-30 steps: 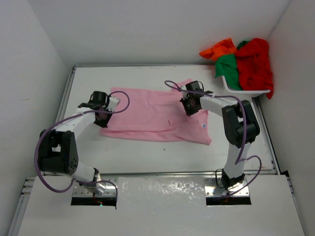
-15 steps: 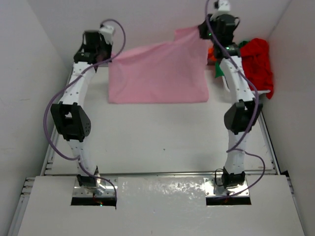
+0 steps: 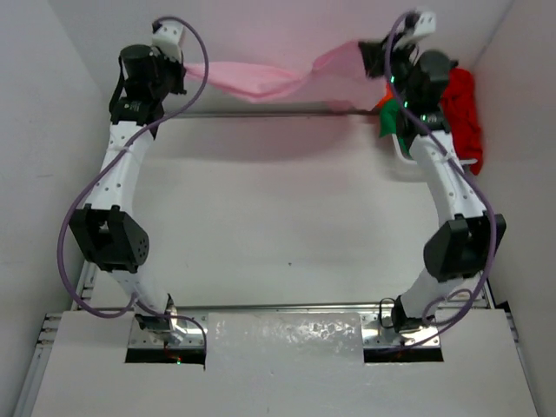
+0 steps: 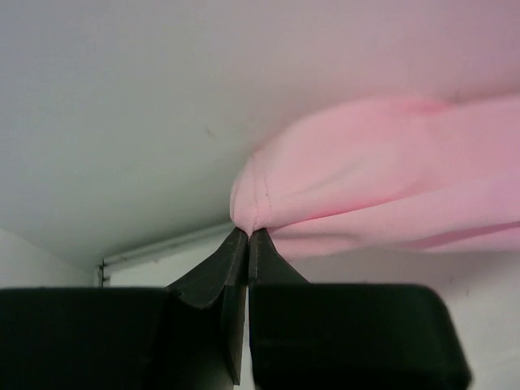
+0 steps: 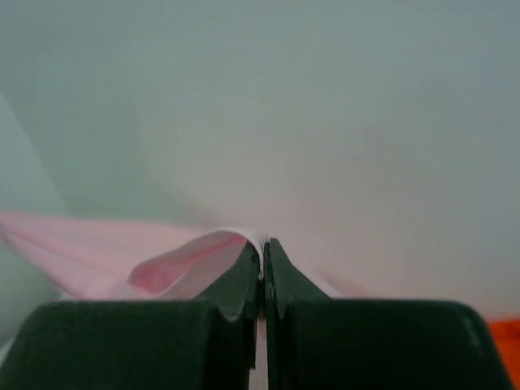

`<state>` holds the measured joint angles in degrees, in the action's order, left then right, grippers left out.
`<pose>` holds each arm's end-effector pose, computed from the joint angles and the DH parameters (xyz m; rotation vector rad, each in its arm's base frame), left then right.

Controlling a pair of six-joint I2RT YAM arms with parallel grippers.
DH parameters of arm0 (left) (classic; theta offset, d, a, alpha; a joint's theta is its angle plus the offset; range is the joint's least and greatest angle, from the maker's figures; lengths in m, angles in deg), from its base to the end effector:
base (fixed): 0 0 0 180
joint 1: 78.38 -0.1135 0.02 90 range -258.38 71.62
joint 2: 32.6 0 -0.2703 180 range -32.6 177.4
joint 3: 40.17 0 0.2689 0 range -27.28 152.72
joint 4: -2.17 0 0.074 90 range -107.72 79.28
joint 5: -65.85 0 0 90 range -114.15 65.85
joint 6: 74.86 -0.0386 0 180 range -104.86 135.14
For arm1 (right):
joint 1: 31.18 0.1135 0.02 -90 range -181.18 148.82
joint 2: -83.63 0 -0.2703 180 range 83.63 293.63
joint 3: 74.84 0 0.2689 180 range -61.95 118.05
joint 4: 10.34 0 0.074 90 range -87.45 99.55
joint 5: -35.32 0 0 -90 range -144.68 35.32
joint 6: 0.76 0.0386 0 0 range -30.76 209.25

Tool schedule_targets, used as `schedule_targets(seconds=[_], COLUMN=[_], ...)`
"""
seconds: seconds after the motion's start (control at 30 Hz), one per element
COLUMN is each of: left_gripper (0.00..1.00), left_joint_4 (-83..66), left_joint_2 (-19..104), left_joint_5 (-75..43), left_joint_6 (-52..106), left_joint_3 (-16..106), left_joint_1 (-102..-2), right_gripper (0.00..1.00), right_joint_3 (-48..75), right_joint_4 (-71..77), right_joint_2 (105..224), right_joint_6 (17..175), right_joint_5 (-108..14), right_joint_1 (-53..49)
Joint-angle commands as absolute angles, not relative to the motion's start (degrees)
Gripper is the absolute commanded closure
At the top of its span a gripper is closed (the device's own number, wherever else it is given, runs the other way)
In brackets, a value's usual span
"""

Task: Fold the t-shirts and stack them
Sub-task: Flatten out the tshirt

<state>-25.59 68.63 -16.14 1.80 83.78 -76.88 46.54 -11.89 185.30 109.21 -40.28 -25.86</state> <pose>0.4322 -0.0167 0.4726 0.3189 1.6271 0.0410 0.4289 0.0496 0.5093 -0.0673 1.2273 0.5359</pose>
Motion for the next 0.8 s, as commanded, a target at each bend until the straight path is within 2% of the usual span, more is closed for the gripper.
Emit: schedule_targets(seconds=[0.0, 0.13, 0.27, 0.33, 0.43, 0.47, 0.5, 0.57, 0.6, 0.67, 0.77], left_gripper=[1.00, 1.00, 1.00, 1.00, 1.00, 0.96, 0.82, 0.69, 0.33, 0.30, 0.29], left_joint_4=[-28.89, -35.84, -43.23, -46.31, -47.02, -47.02, -47.97, -49.47, -50.78, -53.33, -61.12], left_joint_2=[63.48, 57.94, 55.03, 54.50, 53.54, 53.19, 53.10, 51.61, 50.64, 47.65, 46.50], left_joint_5=[-14.66, -17.45, -23.88, -25.82, -26.52, -26.78, -26.96, -28.27, -29.33, -29.86, -25.92], left_joint_6=[-4.26, -10.69, -16.05, -17.72, -22.20, -24.74, -26.07, -29.83, -31.51, -34.68, -38.28], left_joint_3=[73.40, 59.93, 44.66, 39.28, 28.20, 23.65, 21.78, 18.27, 17.72, 19.81, 27.44], left_joint_1=[-77.32, -77.50, -77.76, -78.20, -78.29, -78.29, -78.29, -78.38, -79.51, -81.62, -84.53], right_gripper=[1.00, 1.00, 1.00, 1.00, 1.00, 1.00, 1.00, 1.00, 1.00, 1.00, 1.00], right_joint_3=[21.36, -10.97, -30.01, -39.83, -46.37, -49.09, -50.25, -52.28, -52.89, -53.51, -53.07], right_joint_4=[-20.71, -24.35, -19.95, -21.35, -21.45, -20.49, -20.13, -19.60, -19.77, -18.21, -15.12], right_joint_2=[175.34, 160.39, 145.73, 142.45, 139.01, 138.74, 138.39, 137.87, 137.08, 136.20, 134.44], right_joint_6=[106.65, 102.45, 100.05, 104.15, 107.08, 107.43, 107.87, 108.75, 108.93, 108.23, 106.74], right_joint_5=[-35.43, -35.16, -41.39, -43.51, -45.61, -46.06, -46.06, -46.15, -46.24, -46.94, -47.12], right_joint_1=[-25.38, -23.45, -15.64, -11.59, -7.81, -6.93, -5.70, -4.90, -4.81, -4.72, -4.81])
